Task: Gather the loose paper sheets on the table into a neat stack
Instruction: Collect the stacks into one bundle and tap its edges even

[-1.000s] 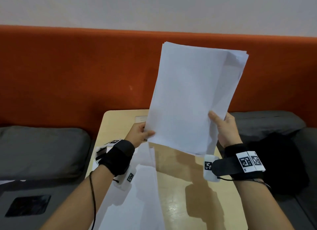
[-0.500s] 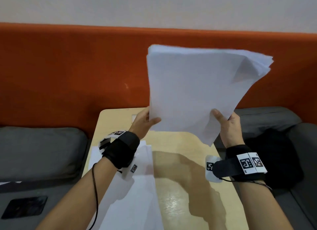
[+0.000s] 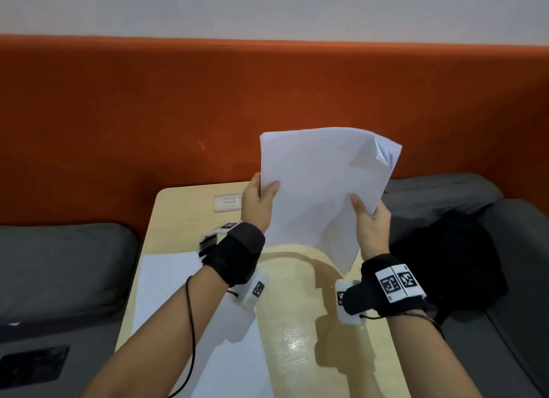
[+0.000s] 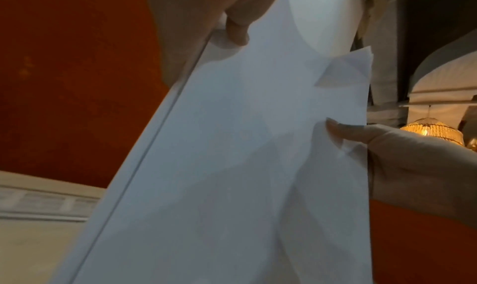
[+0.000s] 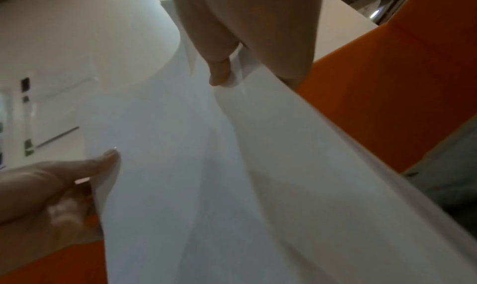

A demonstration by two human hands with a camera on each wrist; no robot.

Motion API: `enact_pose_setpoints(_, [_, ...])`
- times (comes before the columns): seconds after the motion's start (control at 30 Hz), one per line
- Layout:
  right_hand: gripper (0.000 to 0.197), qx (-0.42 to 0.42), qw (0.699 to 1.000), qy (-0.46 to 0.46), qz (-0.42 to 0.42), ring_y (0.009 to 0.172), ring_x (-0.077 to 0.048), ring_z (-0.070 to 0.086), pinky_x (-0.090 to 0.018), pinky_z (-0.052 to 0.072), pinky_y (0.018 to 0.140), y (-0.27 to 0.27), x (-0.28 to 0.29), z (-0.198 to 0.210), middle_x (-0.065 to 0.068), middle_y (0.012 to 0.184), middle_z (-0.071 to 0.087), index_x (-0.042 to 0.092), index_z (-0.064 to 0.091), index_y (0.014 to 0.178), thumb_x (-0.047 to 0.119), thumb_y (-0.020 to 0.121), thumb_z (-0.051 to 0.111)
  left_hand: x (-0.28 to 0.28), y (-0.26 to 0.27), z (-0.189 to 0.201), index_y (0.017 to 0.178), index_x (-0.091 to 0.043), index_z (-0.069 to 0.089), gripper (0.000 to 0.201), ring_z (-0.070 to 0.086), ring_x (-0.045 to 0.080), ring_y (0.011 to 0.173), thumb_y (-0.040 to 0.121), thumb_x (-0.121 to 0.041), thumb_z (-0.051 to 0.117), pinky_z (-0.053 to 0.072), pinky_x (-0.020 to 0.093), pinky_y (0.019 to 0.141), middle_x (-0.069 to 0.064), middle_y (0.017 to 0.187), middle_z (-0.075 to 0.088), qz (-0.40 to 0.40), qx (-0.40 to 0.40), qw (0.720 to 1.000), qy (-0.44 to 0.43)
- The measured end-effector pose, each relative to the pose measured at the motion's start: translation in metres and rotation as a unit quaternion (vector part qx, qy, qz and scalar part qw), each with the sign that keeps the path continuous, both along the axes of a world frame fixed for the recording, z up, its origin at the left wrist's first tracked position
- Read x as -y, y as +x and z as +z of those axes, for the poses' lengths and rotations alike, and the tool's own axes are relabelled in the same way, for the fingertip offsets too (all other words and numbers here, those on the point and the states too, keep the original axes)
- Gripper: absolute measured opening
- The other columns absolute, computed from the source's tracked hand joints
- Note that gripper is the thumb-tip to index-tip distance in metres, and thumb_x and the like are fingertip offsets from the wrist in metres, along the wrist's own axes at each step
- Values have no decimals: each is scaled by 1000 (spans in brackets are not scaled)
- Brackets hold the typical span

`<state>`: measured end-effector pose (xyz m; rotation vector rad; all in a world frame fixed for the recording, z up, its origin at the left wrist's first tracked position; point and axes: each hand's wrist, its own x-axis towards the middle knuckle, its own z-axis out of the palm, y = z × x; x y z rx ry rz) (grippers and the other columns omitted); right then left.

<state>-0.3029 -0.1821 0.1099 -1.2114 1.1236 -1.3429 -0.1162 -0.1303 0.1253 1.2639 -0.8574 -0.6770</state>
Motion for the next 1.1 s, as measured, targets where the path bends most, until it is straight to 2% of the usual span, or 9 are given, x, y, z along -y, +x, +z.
enact_pose_setpoints(0.17, [18, -139, 984, 95, 65, 89, -19, 60, -20, 48, 64, -17, -6, -58, -8, 99, 64, 5, 60, 106, 4, 89, 60, -1, 5, -57, 123, -7, 49, 36, 57, 22, 109, 89, -12, 58, 46, 37, 94, 6, 122, 58, -64, 29, 984, 161])
enact_pose_setpoints(0.3, [27, -149, 978, 140, 47, 107, -25, 58, -34, 46, 91, -24, -13, -77, -9, 113, 63, 1, 59, 119, 6, 93, 54, -19, 1, -98, 127, -1, 50, 33, 55, 26, 115, 94, -4, 48, 43, 35, 100, 14, 129, 56, -110, 28, 963, 246])
enact_pose_setpoints(0.43, [24, -122, 987, 91, 54, 102, -24, 61, -36, 48, 90, -27, -1, -46, -10, 111, 65, 5, 61, 116, 6, 93, 54, -25, 12, -92, 122, 1, 55, 29, 59, 26, 109, 94, -4, 49, 46, 32, 94, 15, 121, 60, -112, 29, 963, 243])
enact_pose_setpoints(0.57, [27, -67, 990, 60, 111, 100, -17, 63, -29, 52, 88, -25, -1, -26, -4, 112, 66, 9, 58, 118, 4, 91, 56, -20, 22, -73, 118, 2, 58, 28, 57, 16, 96, 92, 2, 50, 47, 8, 74, 5, 111, 61, -56, 50, 980, 185])
enact_pose_setpoints(0.73, [36, -174, 956, 80, 223, 95, -16, 64, -34, 50, 85, -21, -3, -28, -4, 109, 67, 9, 56, 125, 5, 90, 59, -17, 35, -64, 105, 0, 63, 19, 58, 19, 92, 91, 2, 52, 45, 29, 89, 7, 104, 64, 32, 50, 987, 150])
enact_pose_setpoints(0.83, [22, -196, 956, 74, 206, 66, -19, 56, -31, 48, 63, -16, -4, -28, -22, 91, 67, 4, 62, 111, 3, 89, 59, -22, 38, -62, 98, -6, 61, 14, 56, 20, 89, 91, 1, 51, 47, 26, 79, 4, 98, 62, 39, 61, 987, 144])
enact_pose_setpoints(0.93, [21, -158, 966, 83, 188, 87, -24, 67, -34, 58, 69, -13, -9, -27, -15, 110, 68, 9, 62, 109, 5, 88, 62, -26, 39, -64, 96, -8, 58, 13, 53, 19, 75, 93, -1, 47, 48, 17, 45, 6, 94, 60, 31, 32, 987, 155])
enact_pose_setpoints(1.0, [28, -127, 969, 72, 200, 96, -20, 67, -30, 57, 74, -12, -10, -23, -8, 113, 68, 12, 58, 117, 6, 90, 59, -31, 41, -65, 102, -5, 59, 16, 52, 19, 67, 94, 0, 46, 43, 14, 39, 7, 92, 59, 13, 12, 986, 165])
enact_pose_setpoints(1.1, [36, -115, 975, 23, 190, 104, -11, 63, -27, 52, 89, -3, -13, -13, 1, 117, 65, 12, 53, 126, -2, 94, 47, -36, 43, -66, 122, -1, 53, 29, 59, 30, 102, 93, -3, 50, 50, 19, 71, 8, 112, 61, -12, 53, 981, 188])
